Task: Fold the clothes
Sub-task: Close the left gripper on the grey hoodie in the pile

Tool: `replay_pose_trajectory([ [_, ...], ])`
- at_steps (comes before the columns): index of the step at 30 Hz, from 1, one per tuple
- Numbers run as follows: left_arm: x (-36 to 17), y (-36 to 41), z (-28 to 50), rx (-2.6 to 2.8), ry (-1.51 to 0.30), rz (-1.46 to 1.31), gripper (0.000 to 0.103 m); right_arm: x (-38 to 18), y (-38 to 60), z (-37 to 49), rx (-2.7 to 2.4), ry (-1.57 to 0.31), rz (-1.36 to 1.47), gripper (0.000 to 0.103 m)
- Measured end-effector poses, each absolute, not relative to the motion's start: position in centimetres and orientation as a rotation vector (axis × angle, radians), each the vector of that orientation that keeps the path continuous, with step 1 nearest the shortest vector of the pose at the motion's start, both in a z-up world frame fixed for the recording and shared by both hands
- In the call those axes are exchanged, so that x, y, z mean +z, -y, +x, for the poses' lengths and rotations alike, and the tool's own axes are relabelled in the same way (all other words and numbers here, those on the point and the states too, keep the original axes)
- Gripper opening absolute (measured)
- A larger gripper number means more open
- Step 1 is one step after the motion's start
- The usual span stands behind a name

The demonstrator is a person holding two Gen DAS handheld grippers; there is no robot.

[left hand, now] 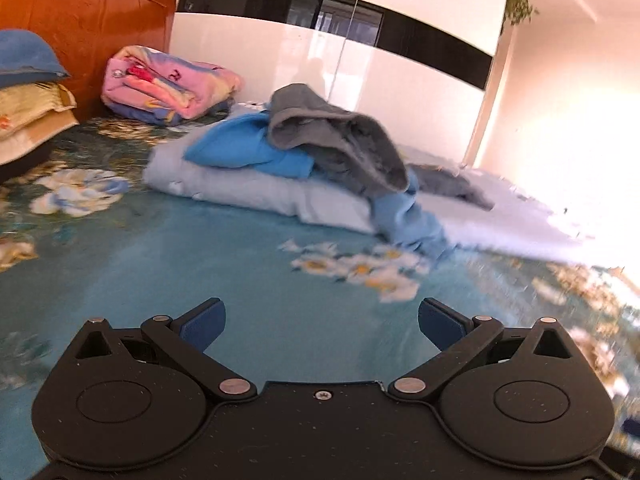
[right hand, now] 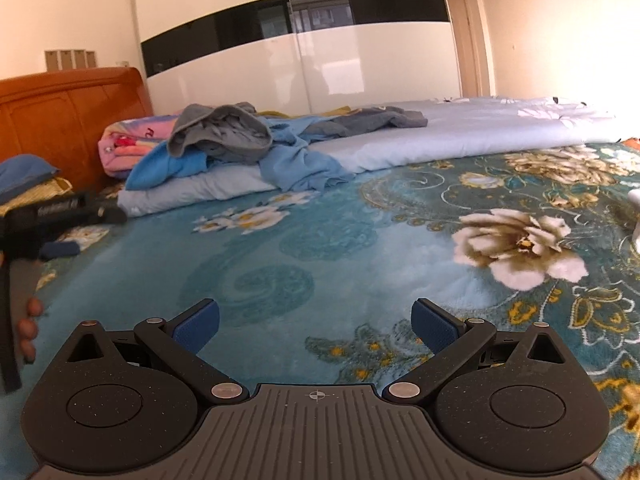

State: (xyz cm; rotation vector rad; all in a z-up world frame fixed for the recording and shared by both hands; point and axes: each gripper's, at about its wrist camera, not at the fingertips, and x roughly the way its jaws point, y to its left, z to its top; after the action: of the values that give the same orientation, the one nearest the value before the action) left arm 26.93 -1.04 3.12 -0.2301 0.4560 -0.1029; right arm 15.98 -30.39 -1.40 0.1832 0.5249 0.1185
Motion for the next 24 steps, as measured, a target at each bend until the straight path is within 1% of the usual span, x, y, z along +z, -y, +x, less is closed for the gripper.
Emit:
replay_pose_trajectory([
  [6, 4.2, 2.1, 32.8, -0.089, -0.343, -0.124, 0.102, -1.9, 31.1, 17.5, 0.130, -0.523, 0.187, 0.103],
  [13, 7.0, 2.5, 42.9, -0.005, -0.240, 0.073, 0.102, -2.4, 31.7, 18.8, 0.117, -0.537, 0.162, 0.103],
  [18, 8.0, 2.7, 48.8, 0.078, -0.214, 0.152, 0.102, -3.4, 32.4, 19.3, 0.090, -0.572, 0.193, 0.103],
  [24, 7.5, 4.9, 53.6, 0.095, -0.257, 0.264, 0.102, -3.9, 33.2, 19.8, 0.052, -0.578, 0.253, 0.103],
])
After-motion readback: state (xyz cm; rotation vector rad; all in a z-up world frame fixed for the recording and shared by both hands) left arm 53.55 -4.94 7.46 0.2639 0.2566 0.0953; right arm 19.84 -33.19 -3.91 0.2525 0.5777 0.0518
